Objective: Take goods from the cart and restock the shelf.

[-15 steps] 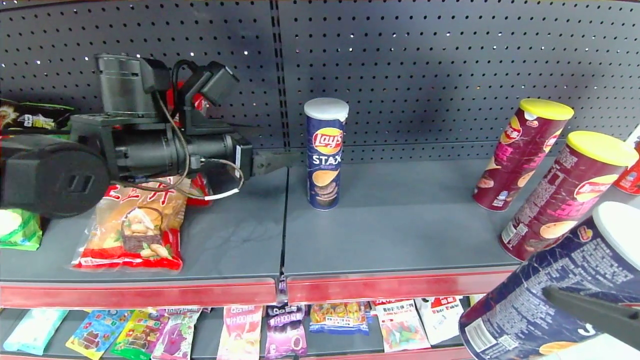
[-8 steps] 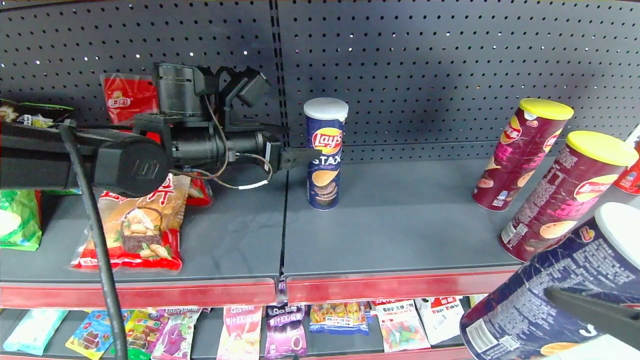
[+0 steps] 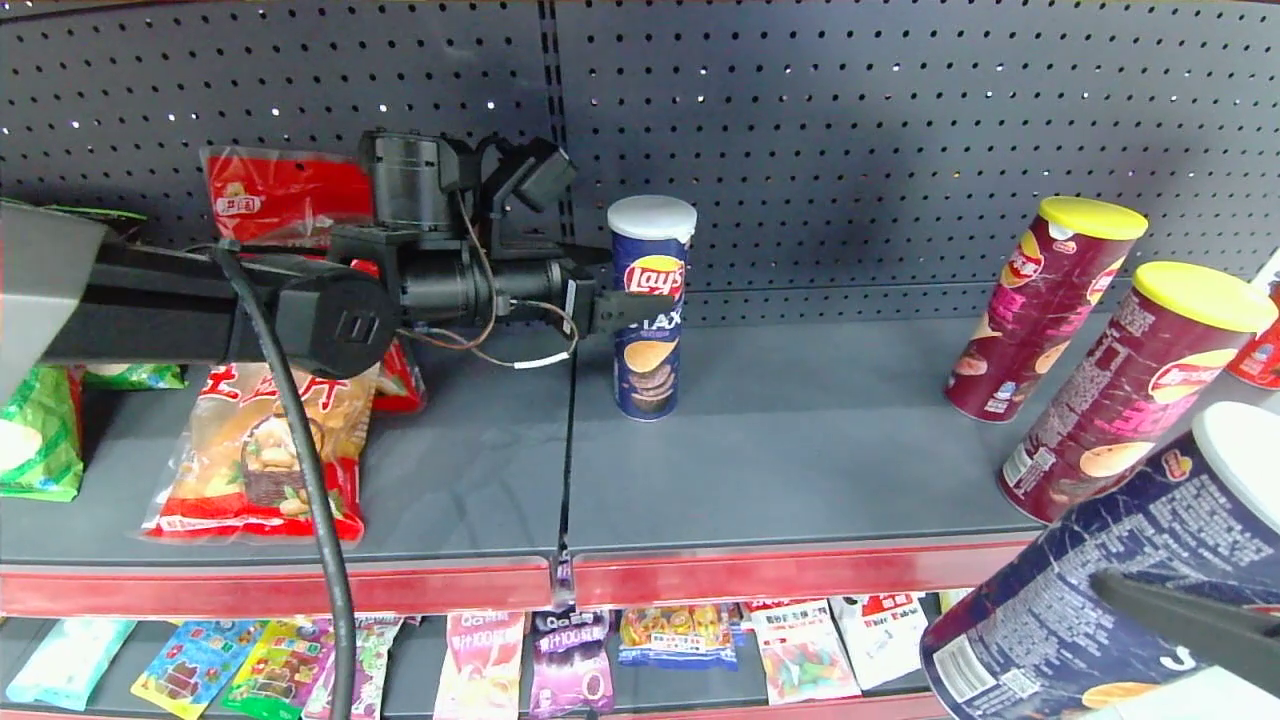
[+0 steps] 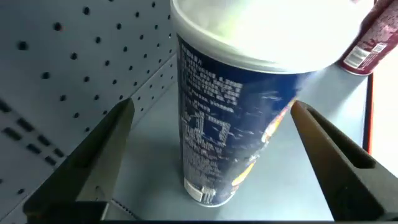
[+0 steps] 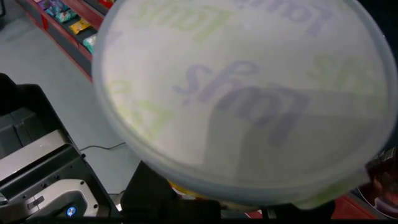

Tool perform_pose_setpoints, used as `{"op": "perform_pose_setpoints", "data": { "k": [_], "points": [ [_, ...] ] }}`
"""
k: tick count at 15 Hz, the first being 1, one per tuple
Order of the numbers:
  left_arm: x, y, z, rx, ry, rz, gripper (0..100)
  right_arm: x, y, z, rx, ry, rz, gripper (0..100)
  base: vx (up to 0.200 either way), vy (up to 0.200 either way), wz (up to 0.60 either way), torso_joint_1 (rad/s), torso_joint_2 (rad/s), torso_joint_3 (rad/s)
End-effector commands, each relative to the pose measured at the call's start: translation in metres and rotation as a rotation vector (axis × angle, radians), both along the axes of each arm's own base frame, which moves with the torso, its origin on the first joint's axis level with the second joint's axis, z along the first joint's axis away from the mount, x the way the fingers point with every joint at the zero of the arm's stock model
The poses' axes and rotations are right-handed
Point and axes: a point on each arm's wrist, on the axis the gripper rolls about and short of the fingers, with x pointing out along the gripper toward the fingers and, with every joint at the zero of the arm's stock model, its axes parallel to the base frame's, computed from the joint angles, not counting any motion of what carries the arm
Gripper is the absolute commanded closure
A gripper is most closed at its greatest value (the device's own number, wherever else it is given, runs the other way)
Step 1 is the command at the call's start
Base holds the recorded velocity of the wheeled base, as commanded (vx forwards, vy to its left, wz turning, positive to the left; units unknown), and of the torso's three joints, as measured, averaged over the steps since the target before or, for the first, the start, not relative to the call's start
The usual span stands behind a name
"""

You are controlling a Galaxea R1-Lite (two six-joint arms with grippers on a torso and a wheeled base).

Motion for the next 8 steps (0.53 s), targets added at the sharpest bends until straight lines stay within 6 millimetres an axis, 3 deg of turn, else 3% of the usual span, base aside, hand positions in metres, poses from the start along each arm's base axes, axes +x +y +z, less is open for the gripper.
{"op": "perform_pose_setpoints", "data": {
  "k": [1,3,4,8],
  "points": [
    [0.0028,-0.0077,-0.0055,0.001,0.008,-0.014,0,-0.0001,0.0000,0.0001,0.000,-0.001,0.001,100,0.000,0.000,0.00,0.000,0.00,0.000],
    [0.0054,-0.0124,-0.0084,0.001,0.009,-0.020,0,-0.0004,-0.0002,-0.0002,0.000,-0.001,0.001,100,0.000,0.000,0.00,0.000,0.00,0.000],
    [0.0059,-0.0149,-0.0094,0.001,0.010,-0.026,100,-0.0001,0.0000,0.0001,0.000,-0.001,0.001,100,0.000,0.000,0.00,0.000,0.00,0.000],
    [-0.0012,-0.0136,-0.0058,0.000,0.013,-0.029,100,-0.0001,-0.0002,-0.0010,-0.001,0.004,-0.001,100,0.000,0.000,0.00,0.000,0.00,0.000]
  ]
}}
